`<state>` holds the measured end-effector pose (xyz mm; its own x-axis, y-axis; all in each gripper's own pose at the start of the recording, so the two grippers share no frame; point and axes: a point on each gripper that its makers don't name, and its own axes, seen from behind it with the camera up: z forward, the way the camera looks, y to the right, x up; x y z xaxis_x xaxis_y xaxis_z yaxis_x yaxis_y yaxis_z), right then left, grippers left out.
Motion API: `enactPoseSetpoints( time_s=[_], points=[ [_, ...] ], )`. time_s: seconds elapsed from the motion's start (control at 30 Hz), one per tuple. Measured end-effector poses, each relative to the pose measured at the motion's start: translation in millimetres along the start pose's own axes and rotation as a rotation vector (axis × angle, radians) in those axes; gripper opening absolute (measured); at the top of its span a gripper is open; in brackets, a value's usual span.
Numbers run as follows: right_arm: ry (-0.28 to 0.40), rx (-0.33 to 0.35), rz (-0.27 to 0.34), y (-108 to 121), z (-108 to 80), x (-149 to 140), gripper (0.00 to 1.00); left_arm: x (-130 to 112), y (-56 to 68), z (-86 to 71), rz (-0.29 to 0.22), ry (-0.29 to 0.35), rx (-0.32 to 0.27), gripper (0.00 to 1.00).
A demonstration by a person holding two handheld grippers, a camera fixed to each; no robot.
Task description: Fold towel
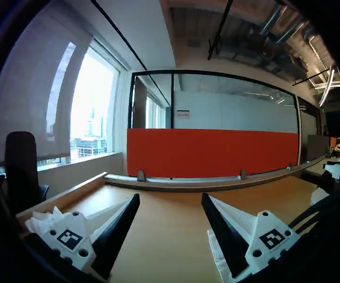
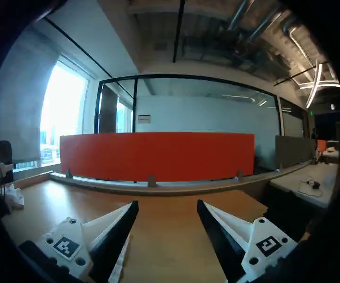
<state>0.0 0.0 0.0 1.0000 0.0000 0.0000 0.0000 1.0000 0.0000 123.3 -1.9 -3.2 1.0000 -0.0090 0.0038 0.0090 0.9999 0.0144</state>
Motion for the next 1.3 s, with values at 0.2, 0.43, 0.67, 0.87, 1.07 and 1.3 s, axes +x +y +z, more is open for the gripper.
enactPoseSetpoints(
  time_s=[0.2, 0.43, 0.67, 0.87, 1.07, 1.3],
  points=[
    [-0.005, 0.0, -0.015, 0, -2.5, 30, 0.96, 45, 3.3, -3.6, 0.049, -0.012, -0.011, 0.97],
    [-0.009, -0.009, -0.007, 4, -6.8, 64, 0.96, 77, 10.8, -4.1, 0.069, -0.026, -0.036, 0.97],
    [-0.014, -0.003, -0.006, 3, -9.1, 85, 0.96, 95, 18.6, -1.4, 0.086, -0.039, -0.072, 0.97],
    [-0.042, 0.045, -0.029, -7, -10.7, 88, 0.96, 102, 28.9, 0.2, 0.122, -0.063, -0.133, 0.97],
    [-0.094, 0.136, -0.069, -27, -14.1, 82, 0.96, 99, 45.1, -1.2, 0.159, -0.099, -0.217, 0.97],
    [-0.165, 0.266, -0.139, -55, -20.1, 70, 0.96, 89, 72.4, -7.2, 0.211, -0.154, -0.346, 0.97]
  ],
)
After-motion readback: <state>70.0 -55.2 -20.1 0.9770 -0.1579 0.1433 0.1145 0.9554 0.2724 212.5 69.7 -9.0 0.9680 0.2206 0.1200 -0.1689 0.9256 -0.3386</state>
